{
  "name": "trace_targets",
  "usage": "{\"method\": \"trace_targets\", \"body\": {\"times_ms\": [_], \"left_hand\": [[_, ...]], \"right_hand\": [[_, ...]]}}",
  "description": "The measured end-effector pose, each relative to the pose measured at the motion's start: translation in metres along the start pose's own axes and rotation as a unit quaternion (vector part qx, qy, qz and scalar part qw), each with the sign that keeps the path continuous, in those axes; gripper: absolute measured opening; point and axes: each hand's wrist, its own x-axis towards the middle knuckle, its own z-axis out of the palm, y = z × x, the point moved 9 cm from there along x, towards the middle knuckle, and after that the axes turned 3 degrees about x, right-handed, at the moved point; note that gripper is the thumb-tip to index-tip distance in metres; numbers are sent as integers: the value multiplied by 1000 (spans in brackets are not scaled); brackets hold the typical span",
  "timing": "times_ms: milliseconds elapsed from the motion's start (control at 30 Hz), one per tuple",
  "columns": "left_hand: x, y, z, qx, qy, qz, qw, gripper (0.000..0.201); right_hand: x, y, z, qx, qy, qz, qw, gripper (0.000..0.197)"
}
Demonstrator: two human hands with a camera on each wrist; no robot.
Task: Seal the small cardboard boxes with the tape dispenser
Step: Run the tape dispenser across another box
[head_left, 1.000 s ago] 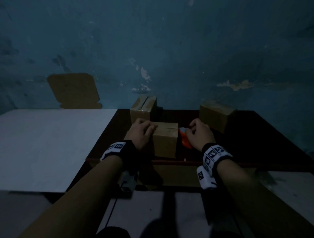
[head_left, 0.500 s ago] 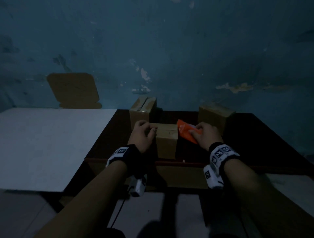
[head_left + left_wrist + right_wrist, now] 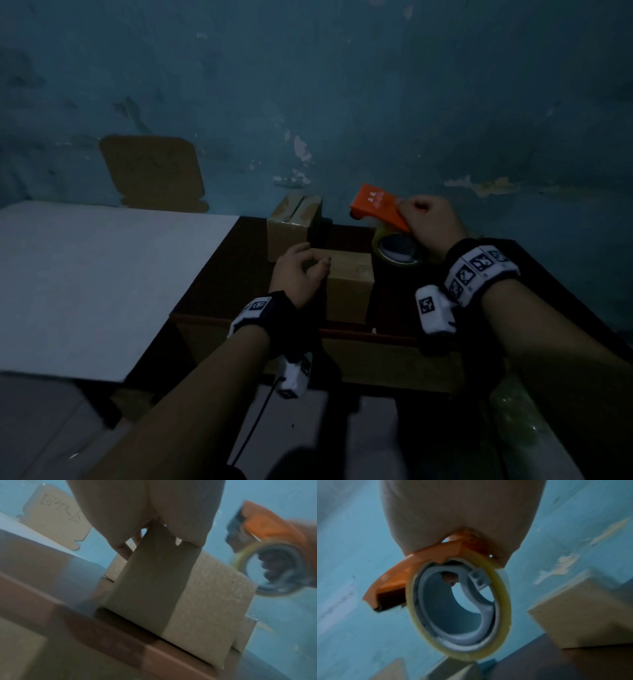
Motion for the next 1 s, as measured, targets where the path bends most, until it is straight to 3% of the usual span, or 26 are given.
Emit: {"method": "trace_targets", "body": {"times_ms": [233,433,533,633,733,833,1000], "left_hand": [[7,-13,5,-12,33,2,999,11],[8,-18,7,-25,41,15,999,11],[9,-22,9,-90,-3,-30,995,29],[11,-25,5,-290,-34,-129,948,62],[12,-15,-10,-349,-31,-164,922,80],[18,-8,-27,-388,15,-158,908,70],[31,2,-42,-249,32,-139,958,42]], "right_hand": [[2,-20,55,26,-108,21,994,34],[8,-30,72,51,-124,1,991,42],[8,-30,78,51,-144,5,988,41],[10,-26,79,56,-148,10,987,43],[9,-27,80,58,-160,16,985,40],[7,-32,82,52,-173,9,983,45],[7,-32,85,42,-185,9,982,46]]}}
